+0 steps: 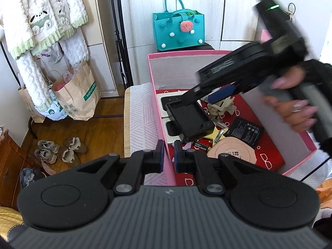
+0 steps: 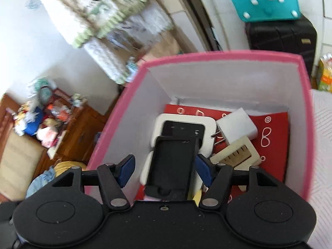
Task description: Organize rigid objects
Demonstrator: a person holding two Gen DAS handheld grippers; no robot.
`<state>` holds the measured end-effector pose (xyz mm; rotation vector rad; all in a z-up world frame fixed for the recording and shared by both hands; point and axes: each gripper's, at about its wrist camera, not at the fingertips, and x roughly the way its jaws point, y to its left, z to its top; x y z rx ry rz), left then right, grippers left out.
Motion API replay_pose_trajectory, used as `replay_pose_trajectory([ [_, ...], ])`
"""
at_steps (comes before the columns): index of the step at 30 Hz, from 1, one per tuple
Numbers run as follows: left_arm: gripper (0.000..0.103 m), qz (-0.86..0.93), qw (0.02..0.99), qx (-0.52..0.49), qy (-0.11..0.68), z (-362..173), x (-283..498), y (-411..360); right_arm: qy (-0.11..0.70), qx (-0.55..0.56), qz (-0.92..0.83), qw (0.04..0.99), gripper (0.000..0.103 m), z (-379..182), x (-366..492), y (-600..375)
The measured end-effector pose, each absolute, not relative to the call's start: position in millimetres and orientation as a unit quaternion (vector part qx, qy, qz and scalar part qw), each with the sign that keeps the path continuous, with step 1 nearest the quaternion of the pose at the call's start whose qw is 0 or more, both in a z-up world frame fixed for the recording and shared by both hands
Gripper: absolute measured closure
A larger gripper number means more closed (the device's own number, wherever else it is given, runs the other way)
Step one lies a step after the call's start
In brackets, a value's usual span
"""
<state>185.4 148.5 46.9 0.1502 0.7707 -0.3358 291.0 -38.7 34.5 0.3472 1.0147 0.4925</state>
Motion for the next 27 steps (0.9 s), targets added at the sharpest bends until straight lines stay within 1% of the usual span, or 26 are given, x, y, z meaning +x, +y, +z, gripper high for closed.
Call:
replay_pose_trajectory([
  [4, 0.096, -0.163, 0.910, 0.071, 0.375, 47, 186, 149, 0.429, 0.138, 0.255, 0.855, 0.033, 61, 258, -56],
  [6, 0.096, -0.167, 0.910, 0.060, 0.376, 48, 185, 154, 0.389, 0.113, 0.259, 0.877, 0.033, 69, 234, -65],
  [9, 0.096, -0.167, 0.907, 0.047, 0.383, 52, 184, 159, 0.358, 0.120, 0.264, 0.888, 0.033, 74, 209, -82],
  [13, 0.096, -0.147, 0.911, 0.069, 0.379, 61, 178, 151, 0.324, 0.117, 0.273, 0.898, 0.033, 79, 180, -98],
  [17, 0.096, -0.150, 0.914, 0.074, 0.369, 72, 167, 144, 0.304, 0.092, 0.247, 0.915, 0.033, 84, 161, -103],
  [27, 0.096, -0.160, 0.923, 0.080, 0.340, 98, 132, 120, 0.272, 0.088, 0.242, 0.927, 0.033, 89, 125, -116],
])
